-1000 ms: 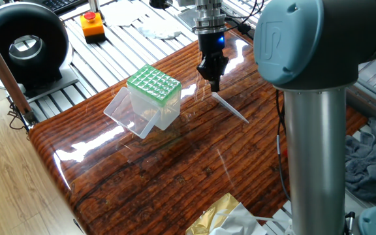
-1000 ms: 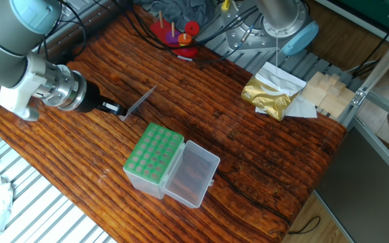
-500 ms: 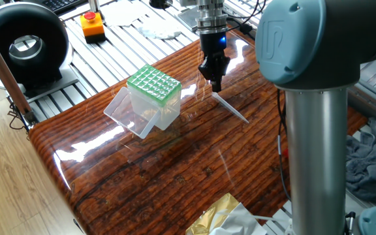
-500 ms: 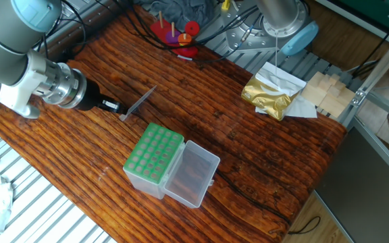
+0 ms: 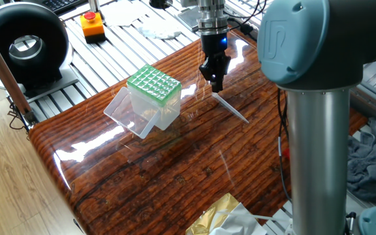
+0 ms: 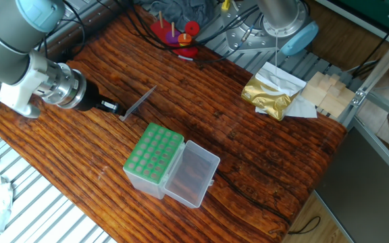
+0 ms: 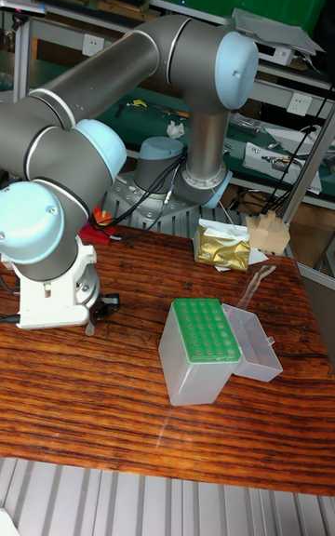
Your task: Insert a large pipette tip into the holder for large pipette tips
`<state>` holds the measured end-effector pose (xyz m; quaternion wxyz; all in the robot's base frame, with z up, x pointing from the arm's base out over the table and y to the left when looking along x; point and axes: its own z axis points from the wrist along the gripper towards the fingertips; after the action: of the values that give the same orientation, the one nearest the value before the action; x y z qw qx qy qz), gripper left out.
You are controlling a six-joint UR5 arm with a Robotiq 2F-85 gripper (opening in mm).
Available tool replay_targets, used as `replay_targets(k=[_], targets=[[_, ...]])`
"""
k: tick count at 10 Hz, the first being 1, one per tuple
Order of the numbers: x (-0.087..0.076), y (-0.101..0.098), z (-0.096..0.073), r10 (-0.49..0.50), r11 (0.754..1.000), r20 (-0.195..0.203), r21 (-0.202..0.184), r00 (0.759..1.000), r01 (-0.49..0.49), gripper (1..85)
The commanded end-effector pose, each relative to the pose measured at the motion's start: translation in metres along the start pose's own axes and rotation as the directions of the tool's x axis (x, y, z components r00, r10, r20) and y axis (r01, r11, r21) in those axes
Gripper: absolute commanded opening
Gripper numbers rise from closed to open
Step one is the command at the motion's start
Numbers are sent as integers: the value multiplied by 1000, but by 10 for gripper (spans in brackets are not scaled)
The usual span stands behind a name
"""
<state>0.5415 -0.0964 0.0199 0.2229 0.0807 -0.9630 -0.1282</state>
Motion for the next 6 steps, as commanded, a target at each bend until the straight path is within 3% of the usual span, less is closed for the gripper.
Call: replay_targets(k=[1, 6], targets=[[-6, -1, 0, 10, 1000, 22, 1, 1000, -10, 240], [-14, -6, 1, 69, 996, 47, 51, 996, -72, 253]])
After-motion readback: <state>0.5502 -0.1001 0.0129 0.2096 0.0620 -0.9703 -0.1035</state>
